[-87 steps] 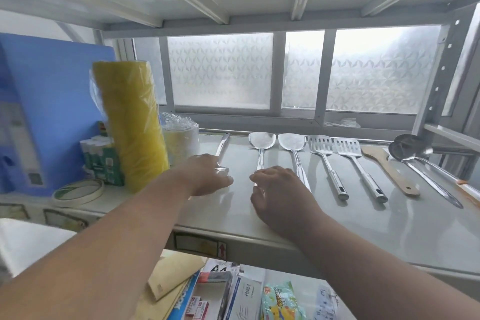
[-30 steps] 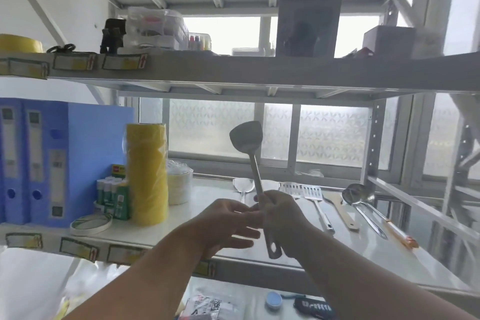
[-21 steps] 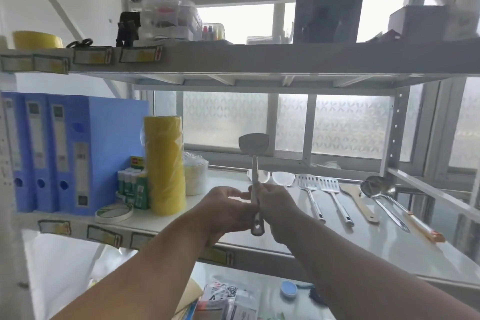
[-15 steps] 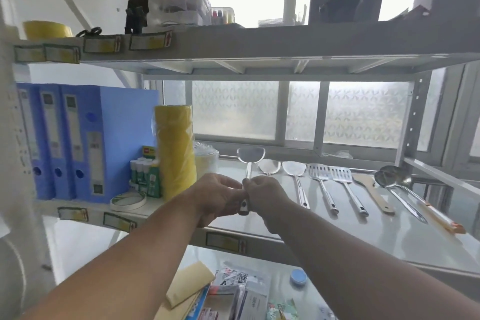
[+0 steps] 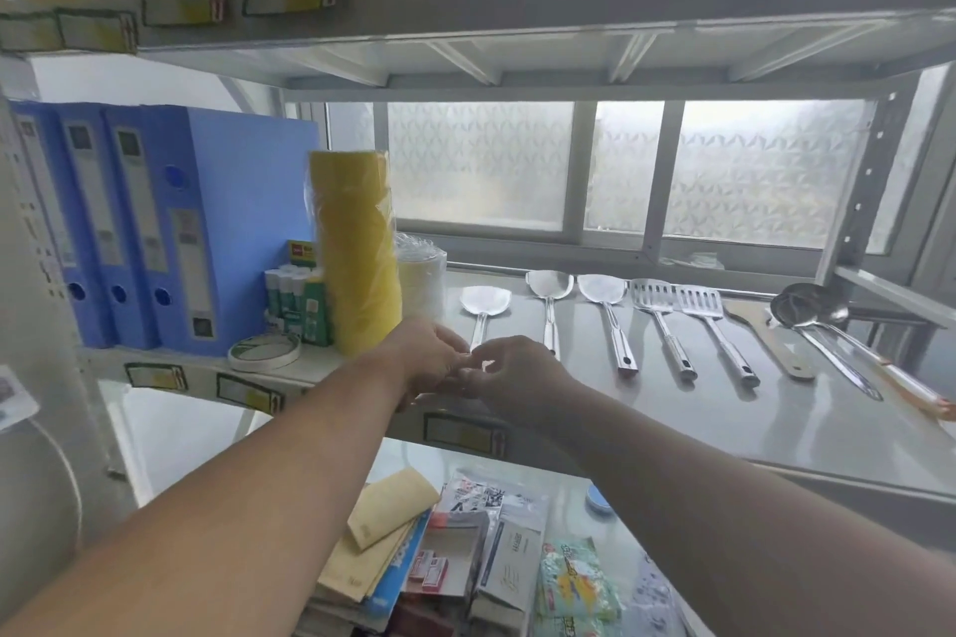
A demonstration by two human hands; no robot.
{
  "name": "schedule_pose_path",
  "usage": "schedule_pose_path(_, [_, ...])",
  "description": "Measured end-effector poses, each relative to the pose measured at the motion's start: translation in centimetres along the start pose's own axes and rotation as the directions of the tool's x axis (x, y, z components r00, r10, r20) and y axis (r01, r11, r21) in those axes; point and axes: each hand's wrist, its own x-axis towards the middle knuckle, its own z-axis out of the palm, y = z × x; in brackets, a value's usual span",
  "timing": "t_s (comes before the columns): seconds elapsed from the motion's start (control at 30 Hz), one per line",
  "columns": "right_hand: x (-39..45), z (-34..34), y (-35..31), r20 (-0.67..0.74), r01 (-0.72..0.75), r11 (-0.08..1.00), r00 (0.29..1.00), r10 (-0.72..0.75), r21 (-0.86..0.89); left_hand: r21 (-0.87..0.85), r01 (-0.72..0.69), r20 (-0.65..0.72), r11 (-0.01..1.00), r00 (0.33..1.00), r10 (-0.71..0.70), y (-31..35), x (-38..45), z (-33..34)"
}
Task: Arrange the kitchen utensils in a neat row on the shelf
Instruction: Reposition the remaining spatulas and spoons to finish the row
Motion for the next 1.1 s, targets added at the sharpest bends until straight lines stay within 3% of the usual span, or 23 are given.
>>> schedule_pose_path(0.13, [-0.4,0.4,1.0,0.023,0.121,0.978,0.993,-0.119,-0.17,0.317,-0.072,0.011,0.946,0.997,0.072,-0.9,1.0,0.0])
schedule_pose_path(0.3, [-0.4,0.6,2.3,-0.022,0.269,0.917,0.957,-0.288,-0.295,0.514,-0.174,0.082,0.84,0.985,0.154,-0.7,1.6,0.0])
schedule_pose_path(0.4, [-0.1,1.3,2.7,-0.046,0.263,0.873,0.95,-0.308,-0.41,0.6,-0.207,0.125,0.772,0.978,0.165,-1.0,2.5,0.0])
schedule_pose_path(0.57, [0.8,2.1,1.7,0.085,0.309,0.774,0.945,-0.317,-0.553,0.642,-0.205,0.14,0.739,0.979,0.15,-0.1,4.0,0.3])
schedule_pose_path(0.67, [1.9,2.2,2.1,0.079,0.278,0.744,0.953,-0.292,-0.608,0.671,-0.173,0.115,0.721,0.985,0.129,0.1,5.1,0.5])
schedule_pose_path(0.83, [3.1,1.9,1.6,0.093,0.176,0.8,0.984,-0.15,-0.574,0.633,-0.156,0.065,0.759,0.987,0.149,-0.5,6.2,0.9])
schedule_pose_path(1.1, [3.6,1.6,0.9,-0.006,0.137,0.803,0.985,-0.172,-0.58,0.503,-0.18,0.056,0.845,0.983,0.176,-1.3,7.7,1.0])
